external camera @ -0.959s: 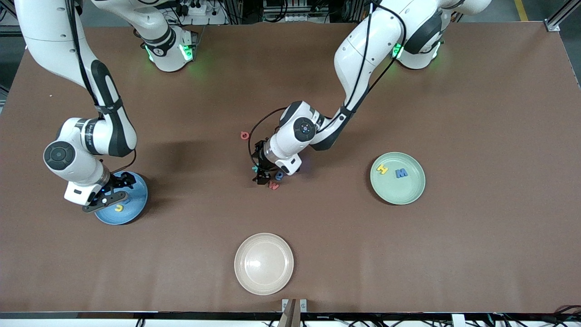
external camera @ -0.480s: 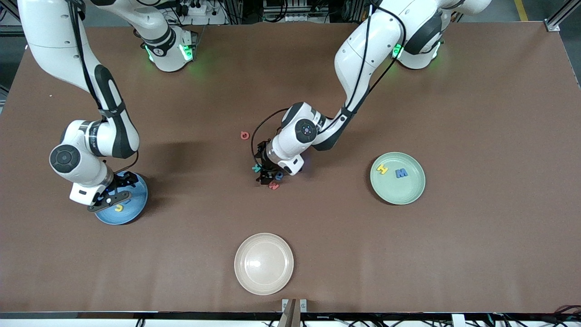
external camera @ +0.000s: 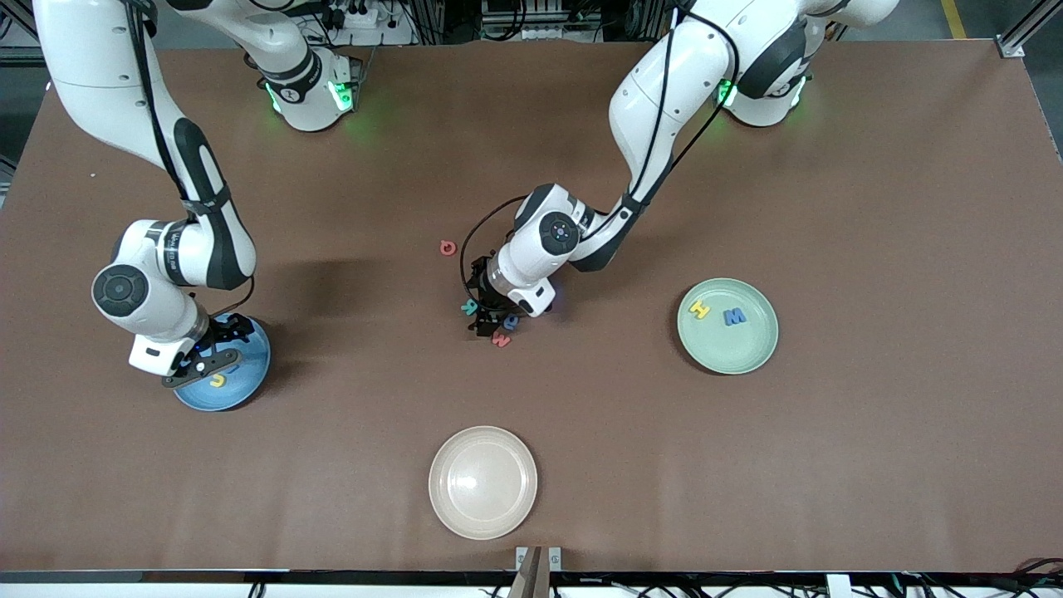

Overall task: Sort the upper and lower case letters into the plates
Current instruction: 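Lower the left gripper onto the teal letter and close it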

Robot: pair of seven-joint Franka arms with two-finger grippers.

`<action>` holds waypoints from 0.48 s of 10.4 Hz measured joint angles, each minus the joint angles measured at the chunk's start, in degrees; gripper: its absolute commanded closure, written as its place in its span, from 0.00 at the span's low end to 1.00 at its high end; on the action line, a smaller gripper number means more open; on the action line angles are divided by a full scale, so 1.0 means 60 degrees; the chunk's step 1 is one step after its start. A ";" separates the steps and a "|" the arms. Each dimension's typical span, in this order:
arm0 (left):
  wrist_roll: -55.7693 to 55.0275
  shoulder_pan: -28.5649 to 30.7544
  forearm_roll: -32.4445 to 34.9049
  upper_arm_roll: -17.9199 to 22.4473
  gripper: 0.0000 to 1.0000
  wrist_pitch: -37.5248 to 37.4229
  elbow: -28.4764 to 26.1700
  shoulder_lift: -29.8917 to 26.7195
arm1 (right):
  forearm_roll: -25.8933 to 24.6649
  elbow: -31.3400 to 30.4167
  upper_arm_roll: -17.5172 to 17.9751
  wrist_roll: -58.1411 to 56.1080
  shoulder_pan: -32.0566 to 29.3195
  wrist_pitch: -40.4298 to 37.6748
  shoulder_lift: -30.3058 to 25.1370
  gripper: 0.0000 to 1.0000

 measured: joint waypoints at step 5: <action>0.1262 -0.0077 0.0000 -0.0007 0.26 0.0030 -0.0126 -0.0024 | -0.0001 0.0000 0.0020 -0.0003 0.0003 0.0004 0.0027 0.00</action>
